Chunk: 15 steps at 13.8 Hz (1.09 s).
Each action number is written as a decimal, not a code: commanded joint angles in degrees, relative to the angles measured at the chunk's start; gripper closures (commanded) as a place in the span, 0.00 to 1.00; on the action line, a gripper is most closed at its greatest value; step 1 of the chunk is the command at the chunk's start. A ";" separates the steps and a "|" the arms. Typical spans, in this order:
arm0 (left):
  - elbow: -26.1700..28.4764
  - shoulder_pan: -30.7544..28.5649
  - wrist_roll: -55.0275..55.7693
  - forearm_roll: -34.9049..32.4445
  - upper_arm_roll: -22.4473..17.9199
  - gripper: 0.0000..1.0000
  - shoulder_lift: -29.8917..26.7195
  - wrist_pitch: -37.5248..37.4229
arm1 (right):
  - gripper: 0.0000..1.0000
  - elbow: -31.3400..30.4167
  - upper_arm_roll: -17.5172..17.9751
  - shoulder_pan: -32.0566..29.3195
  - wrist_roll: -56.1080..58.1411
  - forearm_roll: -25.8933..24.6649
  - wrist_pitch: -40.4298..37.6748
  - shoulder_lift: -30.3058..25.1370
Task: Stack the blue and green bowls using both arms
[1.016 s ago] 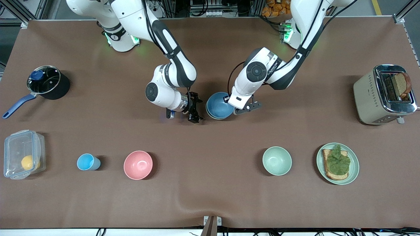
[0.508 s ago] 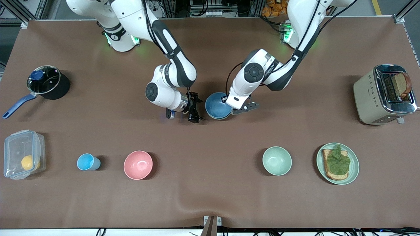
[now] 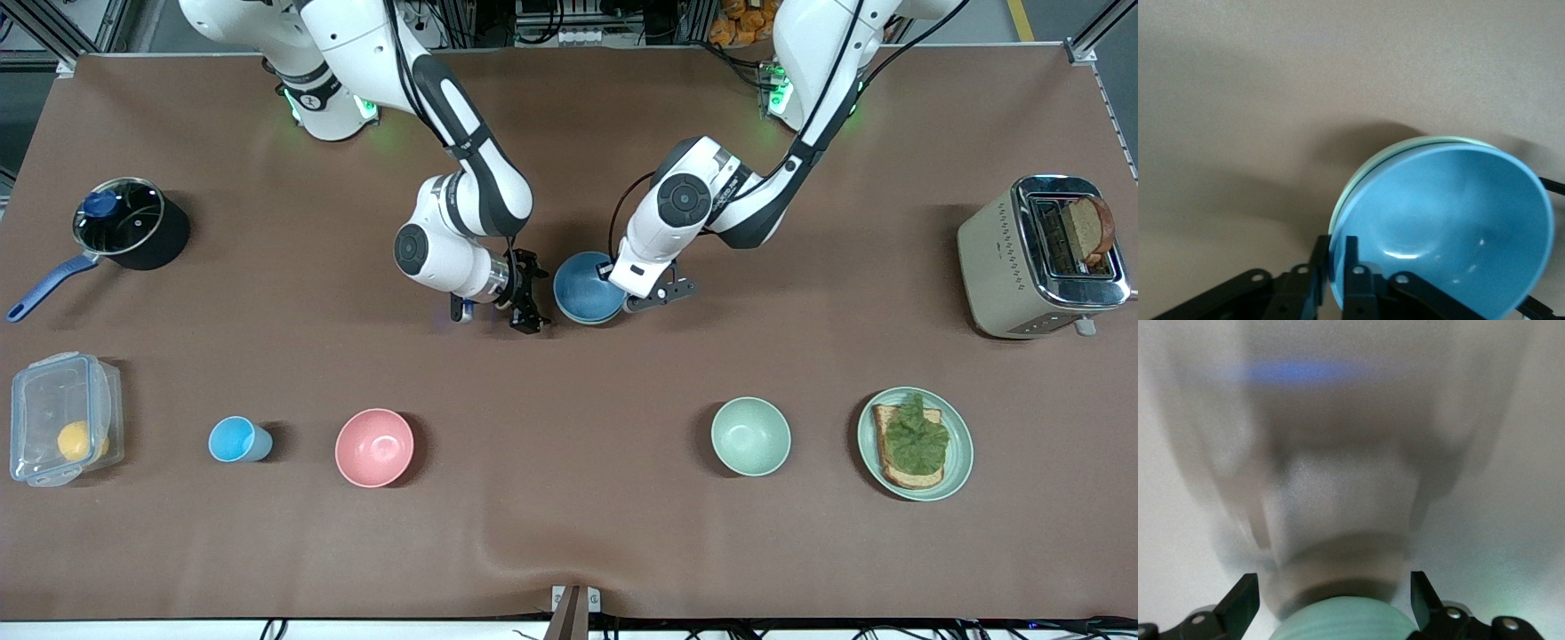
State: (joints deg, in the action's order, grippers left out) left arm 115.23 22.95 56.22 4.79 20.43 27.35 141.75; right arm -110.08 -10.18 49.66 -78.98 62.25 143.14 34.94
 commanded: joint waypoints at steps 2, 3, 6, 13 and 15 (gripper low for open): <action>-0.61 -0.10 1.52 0.22 -0.13 0.00 -1.16 0.63 | 0.00 -0.31 -0.10 0.18 1.46 1.74 -0.05 -0.40; -0.79 -0.19 1.88 0.13 -0.13 0.00 -1.86 0.55 | 0.00 -0.31 -0.10 0.27 1.54 1.74 -0.05 -0.48; -0.97 -2.72 2.41 0.13 -0.66 0.00 -7.91 -2.07 | 0.00 -0.49 -0.19 0.09 1.28 1.56 -0.14 -0.92; -16.37 -16.34 -1.71 -8.21 -0.57 0.00 -19.36 -27.24 | 0.00 -5.94 -6.93 -1.05 9.10 -3.24 -12.13 -6.81; -24.84 -20.20 -7.05 -8.22 -0.65 0.00 -18.48 -35.99 | 0.00 -5.24 -12.38 -1.05 9.19 -7.65 -22.24 -8.47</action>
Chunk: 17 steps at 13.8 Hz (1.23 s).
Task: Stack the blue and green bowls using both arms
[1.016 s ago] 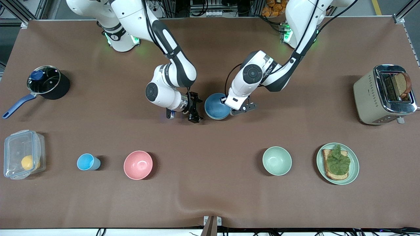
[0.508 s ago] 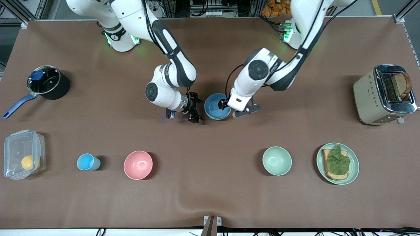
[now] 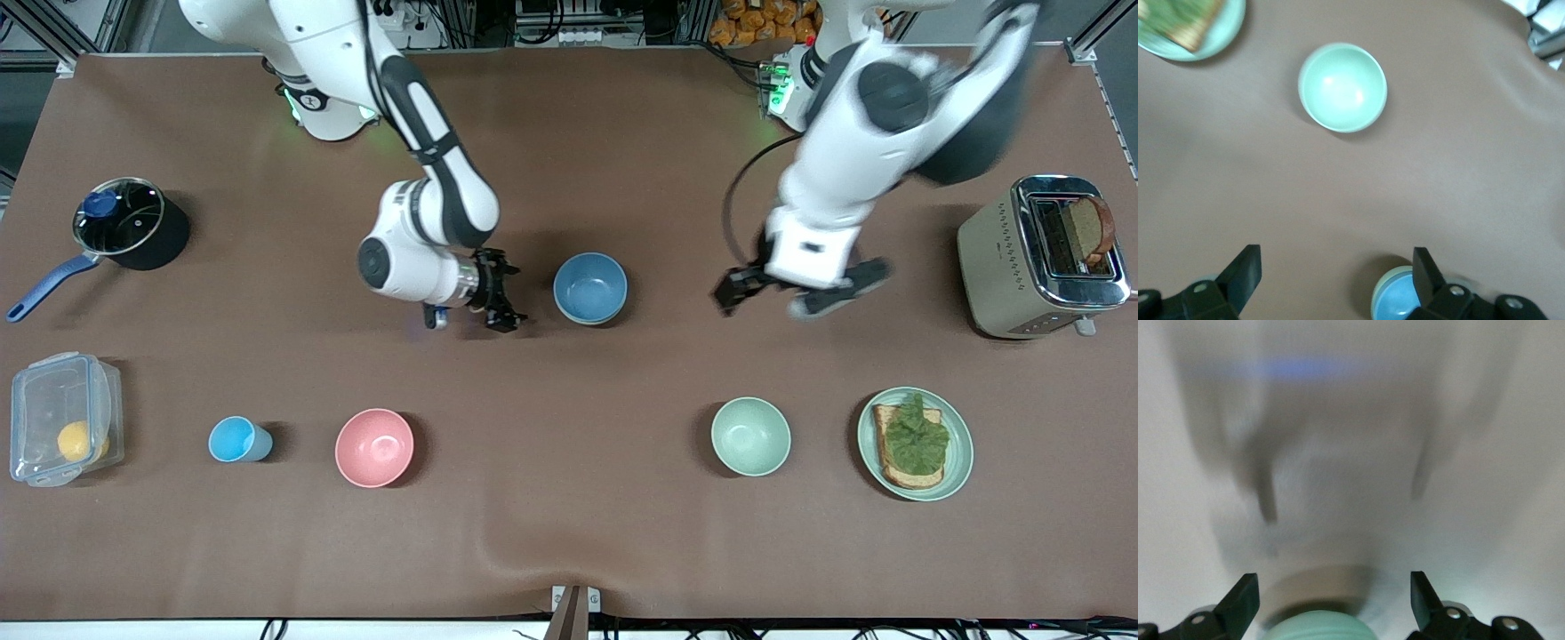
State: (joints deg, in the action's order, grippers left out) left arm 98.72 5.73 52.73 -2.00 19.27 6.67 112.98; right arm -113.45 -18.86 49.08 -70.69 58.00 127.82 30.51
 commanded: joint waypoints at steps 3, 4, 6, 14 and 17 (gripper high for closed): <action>-10.56 -10.26 -13.59 -0.99 1.03 0.00 1.68 -10.22 | 0.00 0.33 -10.12 -0.47 2.39 -10.00 -17.66 -5.11; -12.22 -11.95 -17.10 -1.16 1.03 0.00 2.12 -12.32 | 0.00 0.86 -12.06 -0.47 3.62 -12.02 -20.48 -5.37; -14.25 -12.23 -27.80 -0.63 -1.06 0.00 2.64 -17.06 | 0.00 2.00 -16.45 -0.47 7.39 -13.61 -26.36 -5.99; -17.69 -7.04 -46.75 5.61 -15.41 0.00 1.07 -26.76 | 0.00 8.67 -19.65 -16.53 38.22 -32.22 -42.12 -8.71; -17.68 -7.39 -47.29 5.08 -15.32 0.00 -0.68 -26.58 | 0.00 13.42 -11.76 -27.07 45.44 -39.34 -44.32 -10.72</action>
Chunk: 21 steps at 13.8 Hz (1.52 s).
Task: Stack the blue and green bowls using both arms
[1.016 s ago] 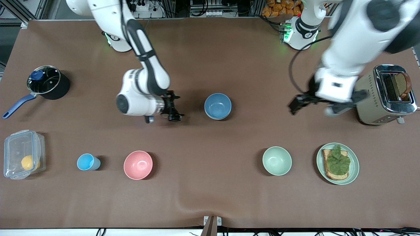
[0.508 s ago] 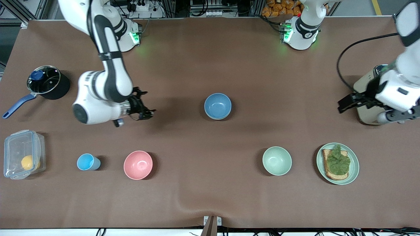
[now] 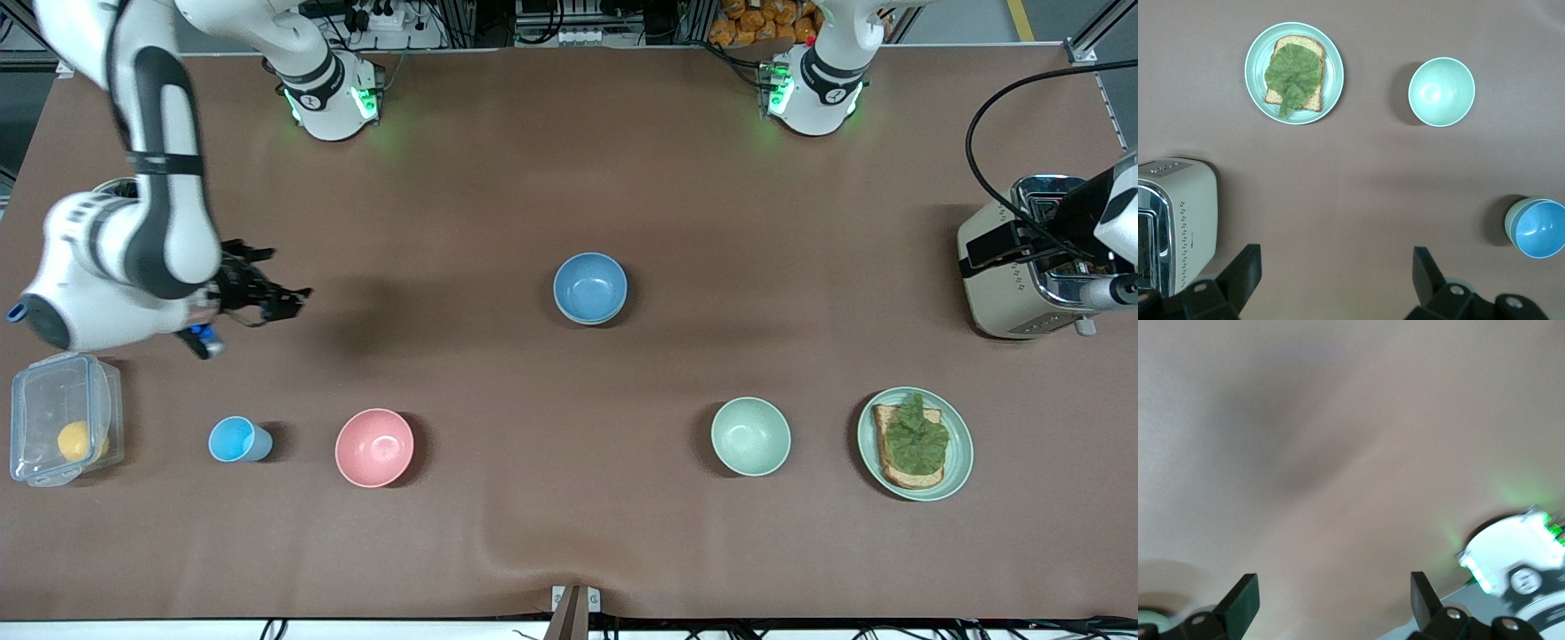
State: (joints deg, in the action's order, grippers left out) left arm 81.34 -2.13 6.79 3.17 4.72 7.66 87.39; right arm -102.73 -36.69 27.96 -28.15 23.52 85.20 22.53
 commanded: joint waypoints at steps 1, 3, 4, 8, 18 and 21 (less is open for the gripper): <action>-0.22 0.38 -1.52 -0.27 -0.68 0.00 -3.07 -0.99 | 0.00 3.75 9.94 -10.17 5.71 -7.93 -1.88 -4.41; -0.22 0.46 -1.43 -1.75 -0.85 0.00 -3.35 -0.99 | 0.00 6.30 16.89 -16.43 10.12 -12.16 -1.88 -6.79; -0.13 0.55 -1.08 -2.29 -0.85 0.00 -3.79 -0.99 | 0.00 7.27 19.96 -18.80 10.31 -12.62 -1.88 -7.67; 0.49 0.55 -1.69 -2.38 -0.85 0.00 -5.28 -1.25 | 0.00 9.46 32.36 -28.31 11.98 -14.54 -0.57 -13.29; 5.32 0.73 -2.92 -2.38 -1.03 0.00 -9.68 -2.13 | 0.00 10.44 42.32 -32.89 12.24 -20.44 9.28 -20.69; 5.67 0.90 -3.01 -2.47 -0.32 0.00 -10.03 -2.31 | 0.00 10.44 42.23 -31.22 12.15 -20.44 9.19 -20.78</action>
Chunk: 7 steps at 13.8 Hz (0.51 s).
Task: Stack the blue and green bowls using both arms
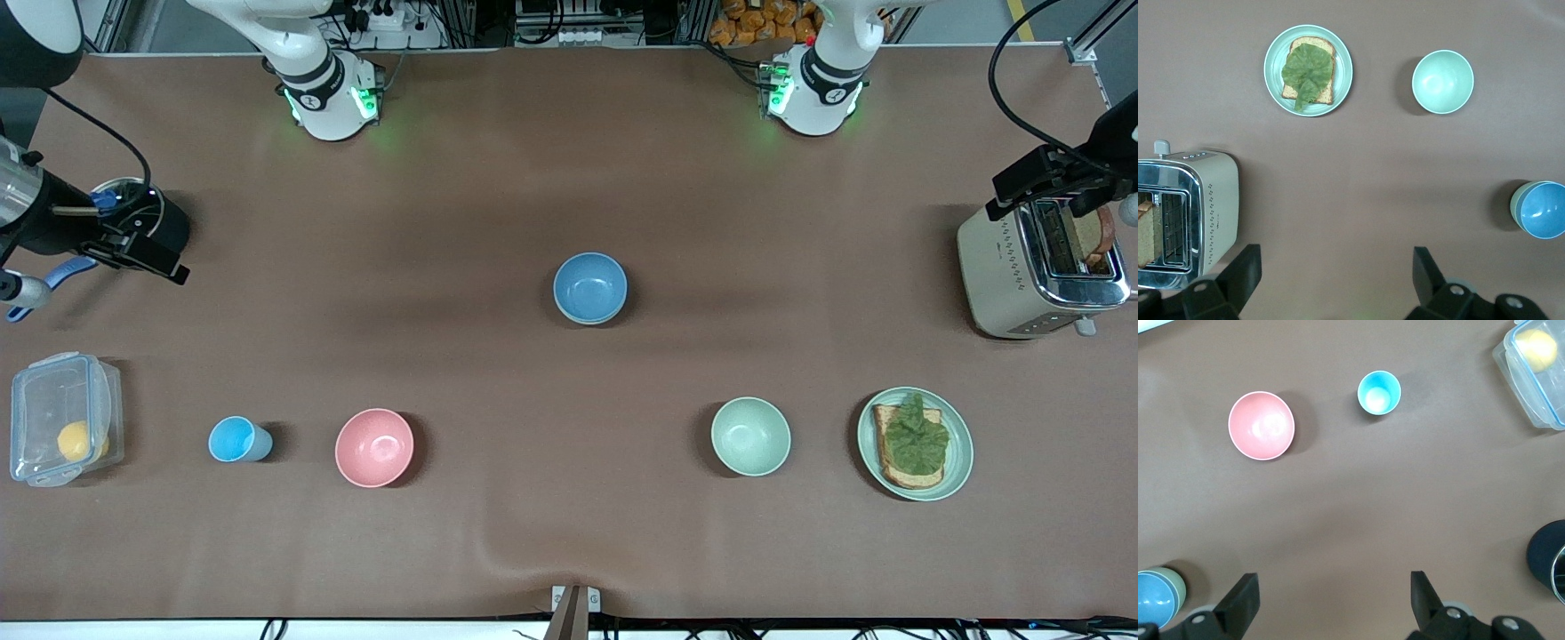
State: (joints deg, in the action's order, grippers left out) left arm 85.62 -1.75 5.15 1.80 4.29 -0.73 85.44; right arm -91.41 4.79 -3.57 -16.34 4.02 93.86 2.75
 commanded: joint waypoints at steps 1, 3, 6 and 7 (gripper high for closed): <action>1.74 0.60 -1.28 -1.44 0.19 0.00 -1.82 -0.27 | 0.00 -0.79 0.14 1.01 0.34 -0.94 0.27 -1.08; 1.92 1.13 -0.76 -1.62 0.63 0.00 -1.82 -0.27 | 0.00 -0.88 -1.01 1.98 0.43 -0.94 0.09 -1.08; 2.27 1.13 0.38 -3.82 3.18 0.00 -1.82 -0.10 | 0.00 -0.62 -1.45 1.98 2.17 -0.94 0.35 -1.08; 2.27 1.13 0.56 -3.82 3.18 0.00 -1.82 -0.10 | 0.00 -0.62 -1.45 1.98 3.67 -0.94 0.18 -1.08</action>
State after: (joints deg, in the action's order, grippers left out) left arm 86.28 -0.70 5.42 -0.55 7.15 -0.80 85.44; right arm -91.40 4.12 -2.41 -14.83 4.02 93.89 2.75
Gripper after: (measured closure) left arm 0.000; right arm 0.000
